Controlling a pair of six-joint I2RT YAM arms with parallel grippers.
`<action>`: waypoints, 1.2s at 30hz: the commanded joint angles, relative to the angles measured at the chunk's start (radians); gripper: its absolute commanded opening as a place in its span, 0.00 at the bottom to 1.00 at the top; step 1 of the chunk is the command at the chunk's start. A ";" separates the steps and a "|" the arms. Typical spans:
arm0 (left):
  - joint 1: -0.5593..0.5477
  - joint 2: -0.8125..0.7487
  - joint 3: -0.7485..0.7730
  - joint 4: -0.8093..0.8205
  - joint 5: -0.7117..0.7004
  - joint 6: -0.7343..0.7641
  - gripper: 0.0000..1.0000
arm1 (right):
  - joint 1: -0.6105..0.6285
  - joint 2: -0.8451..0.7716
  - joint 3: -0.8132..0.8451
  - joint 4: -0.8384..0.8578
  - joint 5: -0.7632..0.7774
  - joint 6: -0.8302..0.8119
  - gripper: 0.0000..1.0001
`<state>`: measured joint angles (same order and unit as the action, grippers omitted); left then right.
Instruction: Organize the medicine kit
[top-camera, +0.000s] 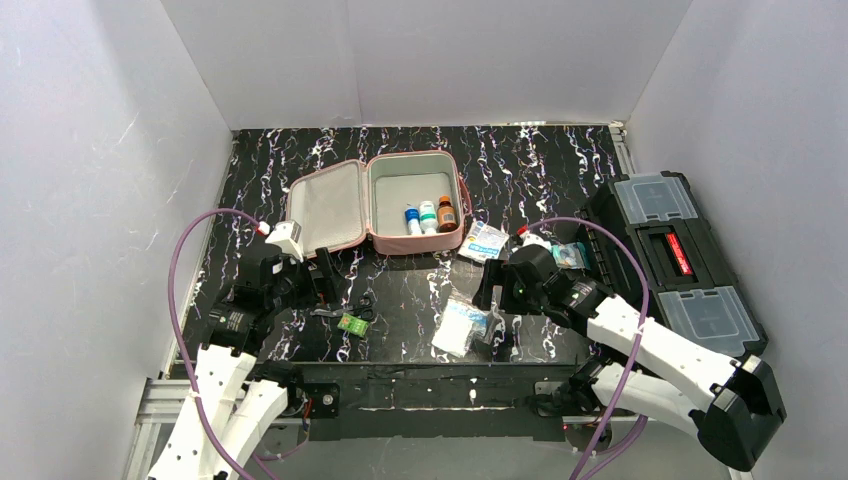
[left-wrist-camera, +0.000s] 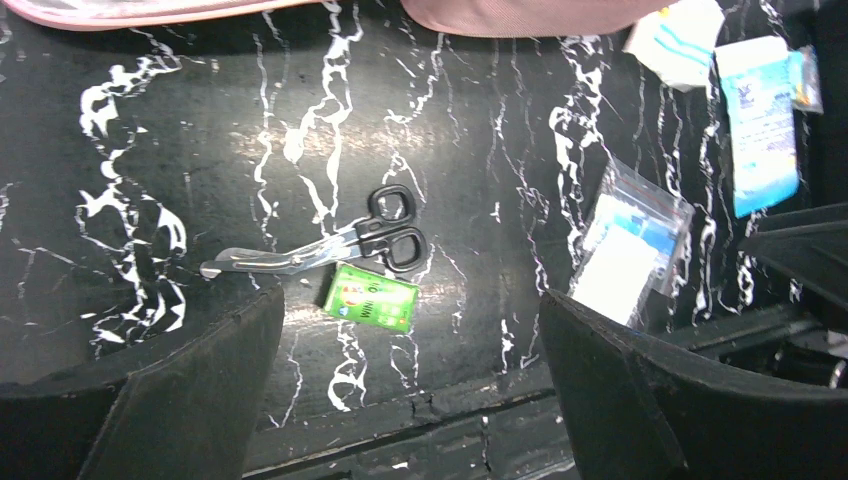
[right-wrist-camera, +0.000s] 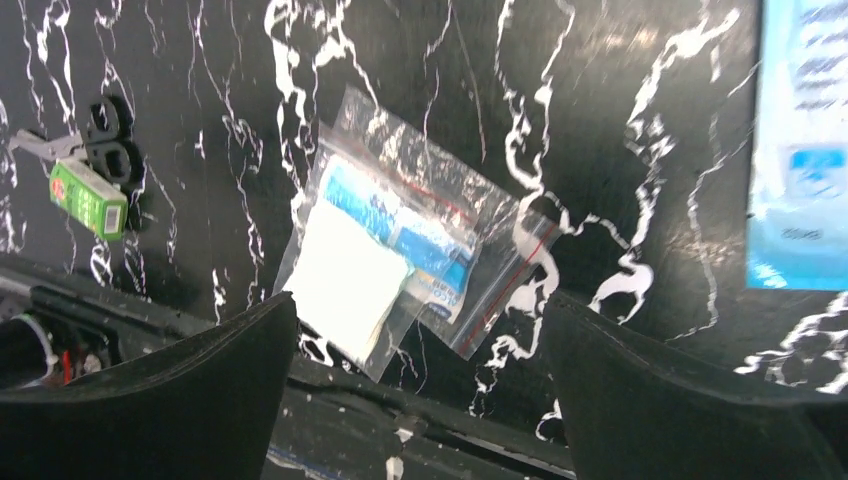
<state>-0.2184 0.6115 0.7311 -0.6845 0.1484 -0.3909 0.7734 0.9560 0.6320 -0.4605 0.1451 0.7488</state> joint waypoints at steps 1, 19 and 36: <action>-0.001 0.007 0.036 -0.008 0.105 0.013 0.99 | -0.001 -0.047 -0.075 0.064 -0.128 0.088 0.95; -0.002 0.010 -0.012 0.023 0.165 -0.006 0.99 | 0.034 -0.001 -0.264 0.306 -0.343 0.288 0.87; -0.002 0.007 -0.020 0.038 0.197 -0.010 0.99 | 0.117 0.256 -0.255 0.432 -0.221 0.409 0.65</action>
<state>-0.2184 0.6268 0.7239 -0.6505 0.3250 -0.4038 0.8737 1.1472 0.3814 -0.0299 -0.1590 1.1277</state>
